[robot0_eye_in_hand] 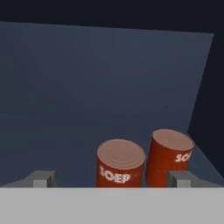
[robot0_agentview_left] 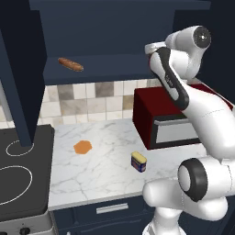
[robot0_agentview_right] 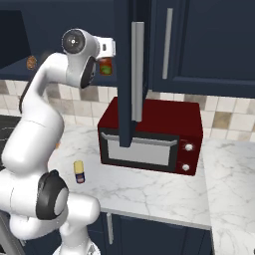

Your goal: Pick the cans from the counter and place them in their designated side in the cabinet.

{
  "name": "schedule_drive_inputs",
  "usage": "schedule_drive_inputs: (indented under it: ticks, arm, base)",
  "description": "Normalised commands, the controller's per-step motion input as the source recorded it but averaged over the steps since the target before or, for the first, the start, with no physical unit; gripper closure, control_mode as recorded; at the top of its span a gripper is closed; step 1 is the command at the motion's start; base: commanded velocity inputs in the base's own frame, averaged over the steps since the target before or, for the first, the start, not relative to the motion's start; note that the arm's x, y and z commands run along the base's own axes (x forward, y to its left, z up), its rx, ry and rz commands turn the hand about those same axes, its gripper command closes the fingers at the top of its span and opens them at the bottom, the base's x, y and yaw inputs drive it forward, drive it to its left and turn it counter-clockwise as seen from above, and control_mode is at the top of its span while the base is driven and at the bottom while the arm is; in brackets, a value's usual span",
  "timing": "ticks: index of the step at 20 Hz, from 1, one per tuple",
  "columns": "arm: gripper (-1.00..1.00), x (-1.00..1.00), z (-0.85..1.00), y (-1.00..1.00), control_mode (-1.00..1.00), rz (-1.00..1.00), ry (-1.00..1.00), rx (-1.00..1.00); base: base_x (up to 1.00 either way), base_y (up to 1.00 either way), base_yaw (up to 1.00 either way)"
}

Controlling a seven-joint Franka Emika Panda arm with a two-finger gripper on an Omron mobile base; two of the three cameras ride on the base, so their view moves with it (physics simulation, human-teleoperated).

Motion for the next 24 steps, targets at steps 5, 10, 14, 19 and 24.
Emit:
schedule_drive_inputs:
  ticks: [5, 10, 14, 19, 24]
  arm:
    - [-1.00, -0.78, 0.00, 0.23, -1.00, 0.09, -0.12, 0.00]
    - [-1.00, -0.86, 0.00, 0.35, -1.00, 0.07, -0.01, -0.01]
    - [-1.00, -0.82, 0.00, 0.46, -1.00, 0.04, 0.06, 0.00]
    - [-1.00, -0.82, -0.02, 0.46, -1.00, -0.01, 0.00, 0.04]
    - [-1.00, -0.82, -0.10, 0.33, -1.00, 0.00, 0.21, -0.06]
  base:
    - [0.00, 0.00, 0.00]
    - [0.00, 0.00, 0.00]
    - [0.00, 0.00, 0.00]
    - [0.00, 0.00, 0.00]
    - [0.00, 0.00, 0.00]
